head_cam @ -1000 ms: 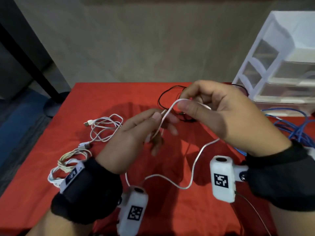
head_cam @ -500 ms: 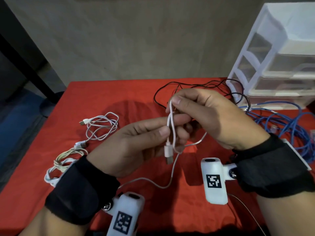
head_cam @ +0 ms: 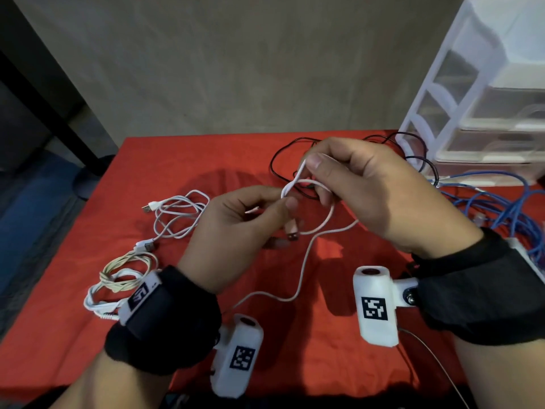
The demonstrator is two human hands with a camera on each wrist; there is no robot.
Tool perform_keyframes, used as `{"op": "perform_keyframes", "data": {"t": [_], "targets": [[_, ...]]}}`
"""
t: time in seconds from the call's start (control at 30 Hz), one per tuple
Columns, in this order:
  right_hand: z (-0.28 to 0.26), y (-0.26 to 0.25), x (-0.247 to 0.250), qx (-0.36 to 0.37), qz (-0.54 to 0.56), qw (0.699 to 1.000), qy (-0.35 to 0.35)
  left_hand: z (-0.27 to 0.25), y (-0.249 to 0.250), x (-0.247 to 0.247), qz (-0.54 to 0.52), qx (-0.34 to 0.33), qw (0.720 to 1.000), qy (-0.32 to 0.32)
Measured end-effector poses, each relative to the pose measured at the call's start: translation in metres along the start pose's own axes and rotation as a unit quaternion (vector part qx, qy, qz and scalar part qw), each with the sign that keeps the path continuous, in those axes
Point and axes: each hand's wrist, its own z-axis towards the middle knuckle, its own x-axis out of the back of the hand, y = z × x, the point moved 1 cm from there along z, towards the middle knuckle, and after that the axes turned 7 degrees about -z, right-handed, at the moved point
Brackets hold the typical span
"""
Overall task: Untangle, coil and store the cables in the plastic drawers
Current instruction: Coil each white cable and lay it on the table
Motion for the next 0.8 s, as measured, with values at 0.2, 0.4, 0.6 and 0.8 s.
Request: {"op": "perform_keyframes", "data": {"t": [0.2,0.4,0.6,0.8], "targets": [[-0.001,-0.007,-0.004,-0.008,0.048,0.999,-0.023,0.001,-0.005,0.000,0.142,-0.089,0.981,0.094],[-0.003,-0.007,-0.008,-0.030,0.128,0.991,-0.034,0.000,-0.004,-0.005,0.200,-0.124,0.966,0.111],[-0.001,-0.008,-0.007,-0.022,0.125,0.992,-0.018,0.004,-0.005,0.001,0.269,-0.197,0.940,0.074],[0.000,-0.007,-0.007,0.006,0.110,0.994,-0.003,-0.002,0.006,-0.004,-0.120,0.016,0.991,-0.060]]}}
